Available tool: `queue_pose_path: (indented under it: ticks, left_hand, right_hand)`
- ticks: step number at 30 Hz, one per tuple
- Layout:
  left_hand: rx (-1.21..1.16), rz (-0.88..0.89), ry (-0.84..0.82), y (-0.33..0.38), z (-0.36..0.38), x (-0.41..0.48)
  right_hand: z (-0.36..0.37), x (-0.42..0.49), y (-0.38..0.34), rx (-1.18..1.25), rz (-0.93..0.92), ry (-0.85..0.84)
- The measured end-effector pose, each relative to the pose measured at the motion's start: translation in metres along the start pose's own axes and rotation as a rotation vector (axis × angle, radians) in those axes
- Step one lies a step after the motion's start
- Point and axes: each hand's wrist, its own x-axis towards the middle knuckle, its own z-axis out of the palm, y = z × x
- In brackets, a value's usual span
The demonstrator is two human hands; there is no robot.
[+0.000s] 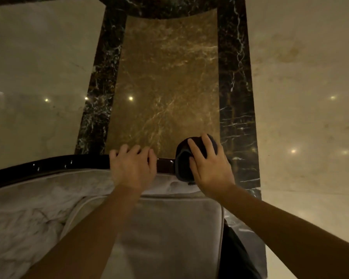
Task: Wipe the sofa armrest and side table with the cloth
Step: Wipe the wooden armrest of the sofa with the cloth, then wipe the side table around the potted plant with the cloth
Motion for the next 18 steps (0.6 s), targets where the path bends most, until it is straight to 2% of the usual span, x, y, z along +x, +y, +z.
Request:
queue_pose_path:
  ticks: [3,6,8,11,13,15,18]
  left_hand:
    - [-0.027,0.003,-0.013,0.001,0.001,0.000]
    - [-0.022,-0.016,-0.087,0.005,-0.005,-0.004]
    - [-0.008,-0.031,-0.216,0.008,-0.013,-0.002]
    - [0.059,-0.015,-0.476,0.014,-0.027,0.002]
    - [0.066,-0.008,-0.552,0.026,-0.043,-0.008]
    - [-0.101,-0.064,-0.562,0.051,-0.056,-0.022]
    - [-0.675,-0.367,-0.509,0.089,-0.096,-0.062]
  right_hand:
    - [-0.018,0.041,0.017,0.098,-0.116,-0.235]
    - [-0.032,0.099,0.013,0.149,-0.032,-0.524]
    - [-0.035,0.127,0.003,0.059,0.051,-0.543]
    - [-0.044,0.129,-0.014,-0.117,0.010,-0.474]
    - [-0.059,0.108,-0.019,-0.136,-0.018,-0.458]
    - [-0.069,0.089,-0.009,-0.073,0.082,-0.482]
    - [-0.098,0.051,0.006,0.033,0.254,-0.579]
